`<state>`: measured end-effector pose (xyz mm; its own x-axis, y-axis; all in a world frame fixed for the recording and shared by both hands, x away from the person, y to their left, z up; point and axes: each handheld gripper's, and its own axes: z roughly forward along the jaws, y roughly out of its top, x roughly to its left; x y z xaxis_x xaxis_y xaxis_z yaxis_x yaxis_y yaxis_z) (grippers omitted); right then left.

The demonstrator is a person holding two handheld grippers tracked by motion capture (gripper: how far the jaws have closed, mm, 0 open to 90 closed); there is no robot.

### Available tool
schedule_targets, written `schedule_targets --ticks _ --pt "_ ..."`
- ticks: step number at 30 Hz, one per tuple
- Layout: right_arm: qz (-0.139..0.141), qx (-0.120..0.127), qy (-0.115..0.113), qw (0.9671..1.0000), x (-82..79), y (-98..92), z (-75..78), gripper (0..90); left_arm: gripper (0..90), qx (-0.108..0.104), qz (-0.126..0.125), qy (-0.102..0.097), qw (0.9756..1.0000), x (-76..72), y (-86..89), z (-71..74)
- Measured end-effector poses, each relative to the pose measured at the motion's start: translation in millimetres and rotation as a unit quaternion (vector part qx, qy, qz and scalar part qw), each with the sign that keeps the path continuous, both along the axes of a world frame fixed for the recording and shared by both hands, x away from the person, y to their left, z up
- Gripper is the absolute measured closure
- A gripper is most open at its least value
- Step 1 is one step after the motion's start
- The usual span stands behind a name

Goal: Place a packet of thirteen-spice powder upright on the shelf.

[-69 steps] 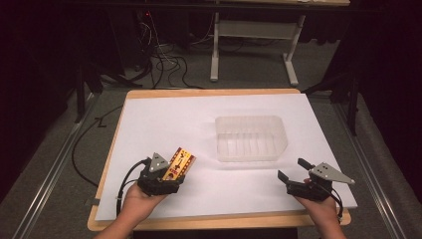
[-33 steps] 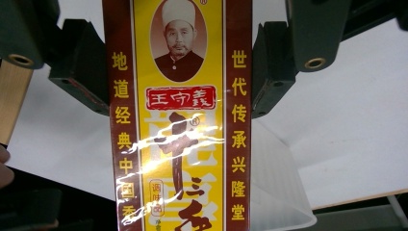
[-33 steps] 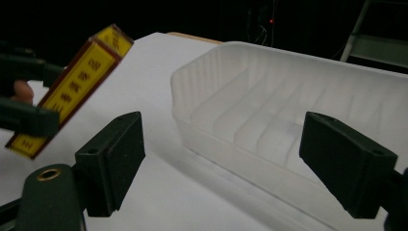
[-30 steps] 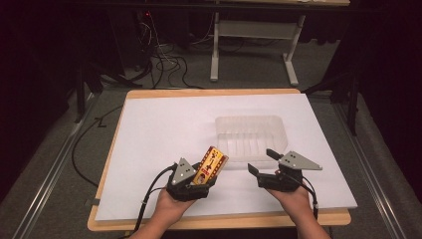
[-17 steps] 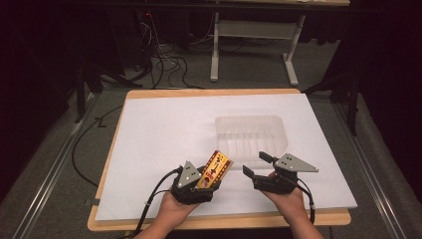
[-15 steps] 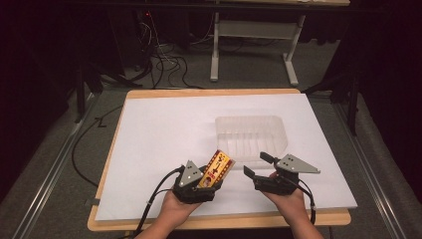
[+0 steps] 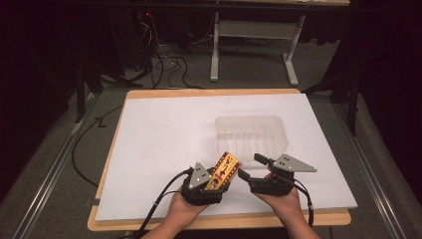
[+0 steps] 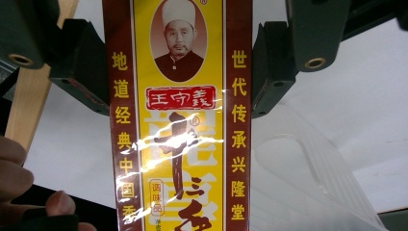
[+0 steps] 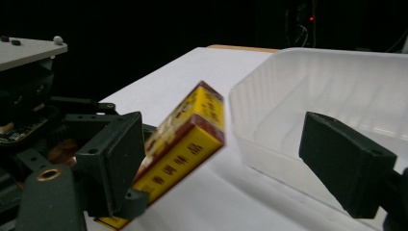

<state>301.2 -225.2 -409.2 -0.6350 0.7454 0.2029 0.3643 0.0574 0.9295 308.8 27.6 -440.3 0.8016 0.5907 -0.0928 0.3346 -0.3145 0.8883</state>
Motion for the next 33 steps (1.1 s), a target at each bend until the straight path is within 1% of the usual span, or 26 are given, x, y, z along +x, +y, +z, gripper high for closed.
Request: schedule_targets --ticks 2,3,4,6,7,8,9,10,11,12,14,16,19,24,28,29,31,32,33 --pt "0.001 0.000 0.001 1.0000 0.5 2.9 -1.5 16.8 32.6 0.003 -0.004 -0.002 1.0000 -1.3 -2.4 0.0" --pt "0.006 -0.001 0.006 1.0000 2.4 8.8 -5.1 16.8 32.7 0.007 -0.007 -0.011 0.9999 -2.7 -3.3 1.0" --pt "0.009 -0.002 0.011 0.9999 3.5 11.8 -6.6 16.8 32.6 0.007 -0.007 -0.015 0.9998 -3.0 -2.8 1.8" --pt "0.014 -0.002 0.019 0.9997 4.8 16.5 -8.9 17.0 32.6 0.003 -0.005 -0.016 0.9999 -2.9 -1.3 3.0" --pt "0.014 -0.002 0.019 0.9997 4.8 16.5 -8.9 17.0 32.6 0.003 -0.005 -0.016 0.9999 -2.9 -1.3 3.0" --pt "0.017 0.001 0.026 0.9995 5.3 20.2 -10.5 18.6 32.7 0.003 -0.003 -0.019 0.9998 -3.5 -0.9 3.6" --pt "0.017 0.001 0.026 0.9995 5.3 20.2 -10.5 18.6 32.7 0.003 -0.003 -0.019 0.9998 -3.5 -0.9 3.6" --pt "0.024 0.009 0.034 0.9991 6.1 23.0 -11.7 22.5 32.7 0.007 0.006 -0.025 0.9996 -4.5 -1.9 3.6" --pt "0.028 0.013 0.036 0.9989 6.1 23.6 -12.3 24.8 32.6 0.008 0.008 -0.027 0.9996 -4.7 -2.3 3.6" --pt "0.028 0.013 0.036 0.9989 6.1 23.6 -12.3 24.8 32.6 0.008 0.008 -0.027 0.9996 -4.7 -2.3 3.6" --pt "0.028 0.019 0.039 0.9987 6.4 24.1 -13.1 29.0 32.7 0.007 0.010 -0.029 0.9995 -5.1 -2.9 3.3" --pt "0.030 0.029 0.047 0.9980 8.0 23.3 -14.9 33.5 32.7 0.007 0.010 -0.033 0.9994 -5.8 -3.0 3.5" --pt "0.033 0.033 0.054 0.9975 9.6 22.2 -17.1 36.4 32.6 0.008 0.014 -0.037 0.9992 -5.5 -3.3 2.9" --pt "0.035 0.035 0.058 0.9971 10.0 22.3 -18.1 39.7 32.6 0.009 0.013 -0.035 0.9993 -5.1 -4.5 1.9" --pt "0.037 0.036 0.059 0.9969 9.4 22.7 -18.1 46.0 32.5 0.016 0.006 -0.033 0.9993 -5.6 -7.4 -1.1" --pt "0.036 0.033 0.059 0.9971 9.1 22.1 -18.2 50.4 32.5 0.018 0.005 -0.029 0.9994 -5.0 -7.8 -3.1" --pt "0.038 0.036 0.060 0.9968 9.3 20.7 -18.4 53.6 32.5 0.019 0.004 -0.023 0.9996 -4.1 -8.1 -4.1" --pt "0.039 0.038 0.062 0.9966 9.2 20.3 -18.3 54.7 32.5 0.019 0.004 -0.023 0.9996 -4.1 -8.1 -4.1" --pt "0.039 0.038 0.062 0.9966 9.2 20.3 -18.3 54.7 32.5 0.020 0.004 -0.021 0.9996 -4.0 -8.3 -4.3"
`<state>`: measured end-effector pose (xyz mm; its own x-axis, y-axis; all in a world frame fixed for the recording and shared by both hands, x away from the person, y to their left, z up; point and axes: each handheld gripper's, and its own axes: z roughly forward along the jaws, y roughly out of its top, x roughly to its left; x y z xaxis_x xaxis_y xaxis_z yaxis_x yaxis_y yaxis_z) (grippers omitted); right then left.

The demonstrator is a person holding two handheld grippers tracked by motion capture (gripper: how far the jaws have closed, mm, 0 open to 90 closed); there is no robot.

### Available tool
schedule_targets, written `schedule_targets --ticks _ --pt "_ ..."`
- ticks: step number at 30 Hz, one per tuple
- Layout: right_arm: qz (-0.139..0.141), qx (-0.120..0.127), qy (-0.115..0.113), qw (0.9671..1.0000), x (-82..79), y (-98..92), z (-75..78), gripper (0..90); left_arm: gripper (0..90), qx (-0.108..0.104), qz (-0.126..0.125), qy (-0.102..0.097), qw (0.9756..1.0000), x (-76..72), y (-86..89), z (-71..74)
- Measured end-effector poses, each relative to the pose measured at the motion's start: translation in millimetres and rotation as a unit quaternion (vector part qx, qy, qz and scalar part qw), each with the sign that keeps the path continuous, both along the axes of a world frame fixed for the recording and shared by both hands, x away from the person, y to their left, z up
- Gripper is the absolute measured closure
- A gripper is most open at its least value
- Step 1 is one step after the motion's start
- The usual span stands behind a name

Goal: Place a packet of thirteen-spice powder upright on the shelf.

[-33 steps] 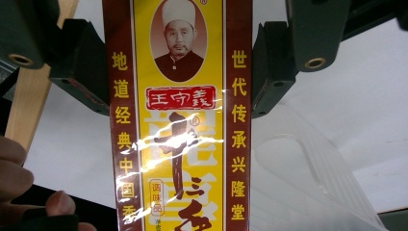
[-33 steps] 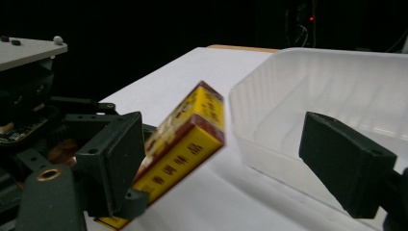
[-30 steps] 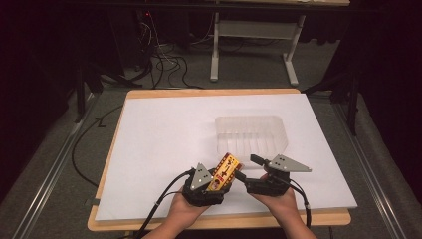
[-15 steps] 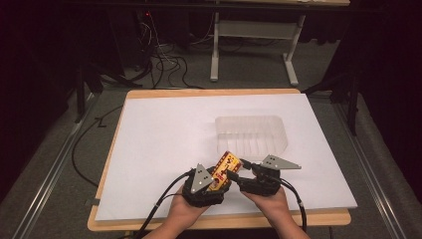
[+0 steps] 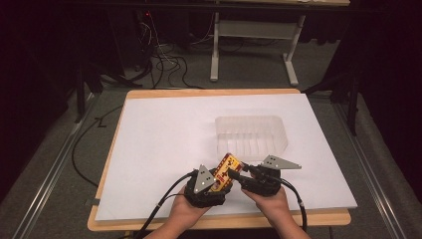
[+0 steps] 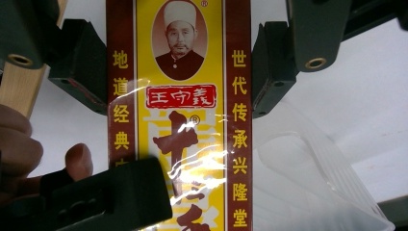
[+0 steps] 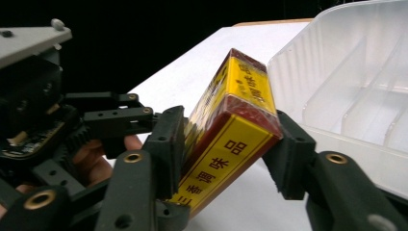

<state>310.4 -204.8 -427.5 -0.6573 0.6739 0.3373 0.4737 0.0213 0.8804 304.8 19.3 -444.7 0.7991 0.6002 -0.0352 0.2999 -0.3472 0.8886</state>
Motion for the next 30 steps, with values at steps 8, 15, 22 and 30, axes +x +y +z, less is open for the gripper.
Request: schedule_targets --ticks 8,15,22,30 --pt "0.002 -0.012 -0.008 0.9999 -4.0 2.2 0.7 60.8 32.2 0.012 -0.003 0.005 0.9999 0.6 -3.4 -3.6" --pt "0.004 -0.014 -0.024 0.9996 -9.9 5.6 5.4 67.0 29.4 0.011 -0.011 0.019 0.9997 2.5 -3.5 -4.2" --pt "-0.012 -0.018 -0.039 0.9990 -12.3 0.1 8.3 68.1 22.5 0.007 -0.015 0.030 0.9994 3.8 -1.7 -4.5" --pt "-0.030 -0.028 -0.050 0.9979 -13.6 -11.4 8.6 68.3 22.9 -0.007 -0.011 0.030 0.9995 4.8 4.6 -2.1"
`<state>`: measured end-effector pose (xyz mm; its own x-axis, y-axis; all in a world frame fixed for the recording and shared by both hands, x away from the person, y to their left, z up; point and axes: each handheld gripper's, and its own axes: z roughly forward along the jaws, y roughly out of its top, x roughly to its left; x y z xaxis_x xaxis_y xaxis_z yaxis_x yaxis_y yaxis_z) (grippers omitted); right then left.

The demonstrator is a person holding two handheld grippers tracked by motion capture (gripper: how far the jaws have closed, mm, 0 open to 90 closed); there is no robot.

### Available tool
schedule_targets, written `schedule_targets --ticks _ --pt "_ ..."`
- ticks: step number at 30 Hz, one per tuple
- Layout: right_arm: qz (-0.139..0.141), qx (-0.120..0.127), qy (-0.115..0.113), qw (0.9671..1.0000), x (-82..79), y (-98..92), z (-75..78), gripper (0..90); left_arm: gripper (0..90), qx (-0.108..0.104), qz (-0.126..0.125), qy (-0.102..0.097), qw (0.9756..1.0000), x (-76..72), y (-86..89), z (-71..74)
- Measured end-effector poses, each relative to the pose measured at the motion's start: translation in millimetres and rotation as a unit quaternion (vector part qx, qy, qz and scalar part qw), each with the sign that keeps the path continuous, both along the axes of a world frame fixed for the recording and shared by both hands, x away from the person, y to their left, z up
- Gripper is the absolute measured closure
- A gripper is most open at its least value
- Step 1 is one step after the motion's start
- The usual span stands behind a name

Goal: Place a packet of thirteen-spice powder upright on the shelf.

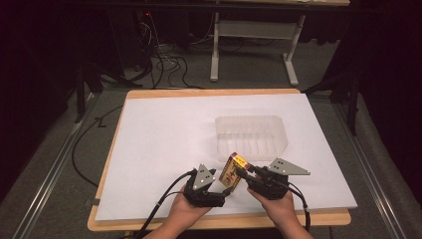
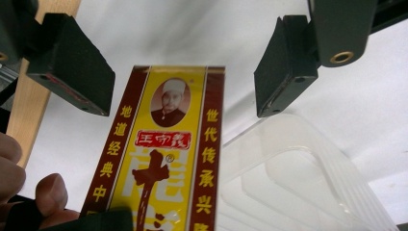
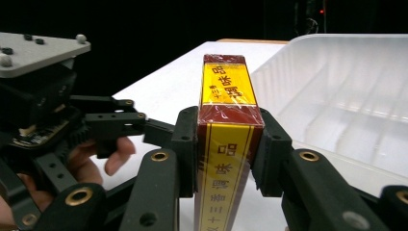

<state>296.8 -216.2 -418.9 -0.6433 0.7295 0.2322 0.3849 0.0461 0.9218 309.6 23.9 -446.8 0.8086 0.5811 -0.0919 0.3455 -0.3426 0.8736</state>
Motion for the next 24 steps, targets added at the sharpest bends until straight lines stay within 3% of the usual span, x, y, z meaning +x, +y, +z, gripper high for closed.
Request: schedule_targets --ticks 13,21,24 --pt "-0.032 -0.015 -0.022 0.9991 -0.7 -14.8 3.0 68.3 26.2 -0.023 0.027 0.000 0.9994 10.0 26.9 9.2" --pt "-0.054 -0.009 -0.033 0.9980 -4.4 -32.4 10.0 68.4 26.7 -0.023 0.048 0.000 0.9986 19.5 44.2 13.3" --pt "-0.066 -0.009 -0.037 0.9971 -4.6 -39.9 12.1 68.4 26.6 -0.014 0.055 -0.001 0.9984 23.8 50.1 14.0"
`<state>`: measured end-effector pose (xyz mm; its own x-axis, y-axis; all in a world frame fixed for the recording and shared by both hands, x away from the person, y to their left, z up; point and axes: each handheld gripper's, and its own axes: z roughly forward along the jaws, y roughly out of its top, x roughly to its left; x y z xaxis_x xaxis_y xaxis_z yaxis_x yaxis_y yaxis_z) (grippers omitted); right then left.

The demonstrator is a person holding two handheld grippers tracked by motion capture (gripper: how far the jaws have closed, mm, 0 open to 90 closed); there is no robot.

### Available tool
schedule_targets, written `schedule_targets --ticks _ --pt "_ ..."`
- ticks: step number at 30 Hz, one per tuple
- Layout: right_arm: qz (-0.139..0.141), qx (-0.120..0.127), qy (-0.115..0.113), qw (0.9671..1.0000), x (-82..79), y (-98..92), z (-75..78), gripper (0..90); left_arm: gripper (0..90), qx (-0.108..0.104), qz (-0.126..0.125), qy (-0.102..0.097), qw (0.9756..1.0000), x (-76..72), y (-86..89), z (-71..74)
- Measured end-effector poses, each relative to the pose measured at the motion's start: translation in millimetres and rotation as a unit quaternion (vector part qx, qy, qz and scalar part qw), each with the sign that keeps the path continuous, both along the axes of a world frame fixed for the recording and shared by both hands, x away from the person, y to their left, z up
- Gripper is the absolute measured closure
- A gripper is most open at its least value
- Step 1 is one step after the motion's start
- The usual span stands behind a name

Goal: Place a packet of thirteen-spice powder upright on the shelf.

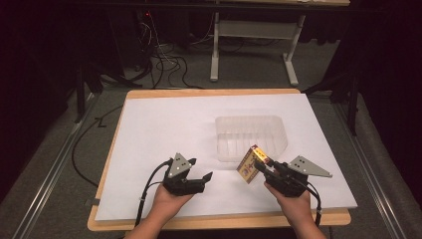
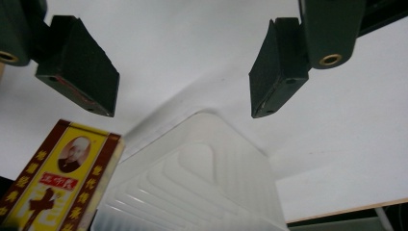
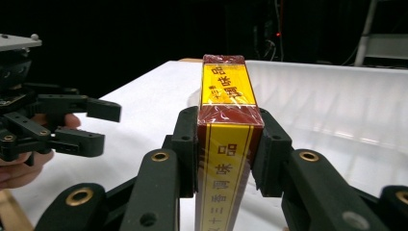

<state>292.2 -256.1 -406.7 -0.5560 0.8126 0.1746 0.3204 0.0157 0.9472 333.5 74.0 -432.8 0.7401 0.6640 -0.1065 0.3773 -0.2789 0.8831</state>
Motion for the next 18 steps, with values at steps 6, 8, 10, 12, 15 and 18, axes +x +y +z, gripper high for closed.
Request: schedule_targets --ticks 6,8,10,12,15,18 --pt "-0.024 -0.005 -0.006 0.9997 0.1 -11.4 3.1 68.4 26.5 0.012 0.021 -0.012 0.9996 5.4 14.4 2.5" --pt "-0.032 -0.008 -0.008 0.9994 0.5 -15.4 3.8 68.4 26.5 0.018 0.025 -0.016 0.9994 6.6 17.4 3.0" --pt "-0.039 -0.007 -0.010 0.9992 1.1 -19.3 4.5 68.4 26.2 0.021 0.031 -0.020 0.9991 7.7 20.9 4.5" --pt "-0.048 -0.005 -0.011 0.9988 1.1 -23.2 5.5 68.3 26.2 0.025 0.034 -0.021 0.9989 8.7 26.3 6.4" --pt "-0.059 -0.008 -0.018 0.9980 0.5 -29.0 6.7 68.4 26.1 0.027 0.042 -0.023 0.9985 8.8 36.7 9.3" --pt "-0.070 -0.006 -0.024 0.9972 -0.7 -35.7 8.5 68.4 25.9 0.025 0.055 -0.024 0.9979 8.9 48.7 10.8"
